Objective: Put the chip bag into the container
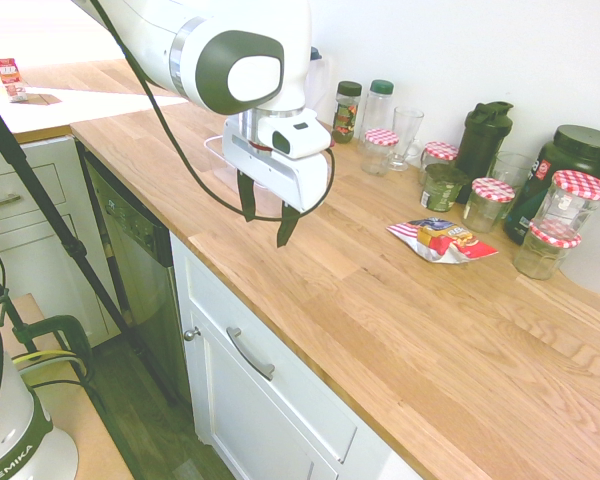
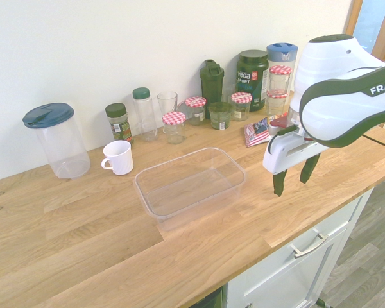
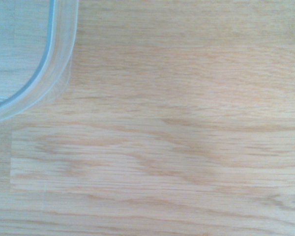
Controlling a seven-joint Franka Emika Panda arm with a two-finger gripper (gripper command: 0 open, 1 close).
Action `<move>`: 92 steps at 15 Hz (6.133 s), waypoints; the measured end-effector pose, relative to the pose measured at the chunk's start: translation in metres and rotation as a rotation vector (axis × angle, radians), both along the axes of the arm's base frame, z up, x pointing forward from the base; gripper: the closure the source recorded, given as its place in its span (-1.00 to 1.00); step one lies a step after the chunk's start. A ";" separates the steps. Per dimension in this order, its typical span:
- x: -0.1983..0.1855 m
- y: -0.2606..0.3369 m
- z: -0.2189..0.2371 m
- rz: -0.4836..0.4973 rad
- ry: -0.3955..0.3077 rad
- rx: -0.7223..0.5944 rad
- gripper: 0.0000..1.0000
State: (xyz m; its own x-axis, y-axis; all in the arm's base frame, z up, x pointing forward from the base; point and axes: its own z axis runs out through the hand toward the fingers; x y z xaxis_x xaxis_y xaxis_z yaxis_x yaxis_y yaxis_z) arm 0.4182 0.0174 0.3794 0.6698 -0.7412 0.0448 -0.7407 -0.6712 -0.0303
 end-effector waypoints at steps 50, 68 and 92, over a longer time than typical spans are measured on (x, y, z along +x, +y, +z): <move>0.168 -0.094 -0.001 0.169 -0.292 -0.462 1.00; 0.064 0.121 0.119 0.241 -0.508 -0.446 1.00; 0.085 0.168 0.021 0.230 -0.379 -0.522 -1.00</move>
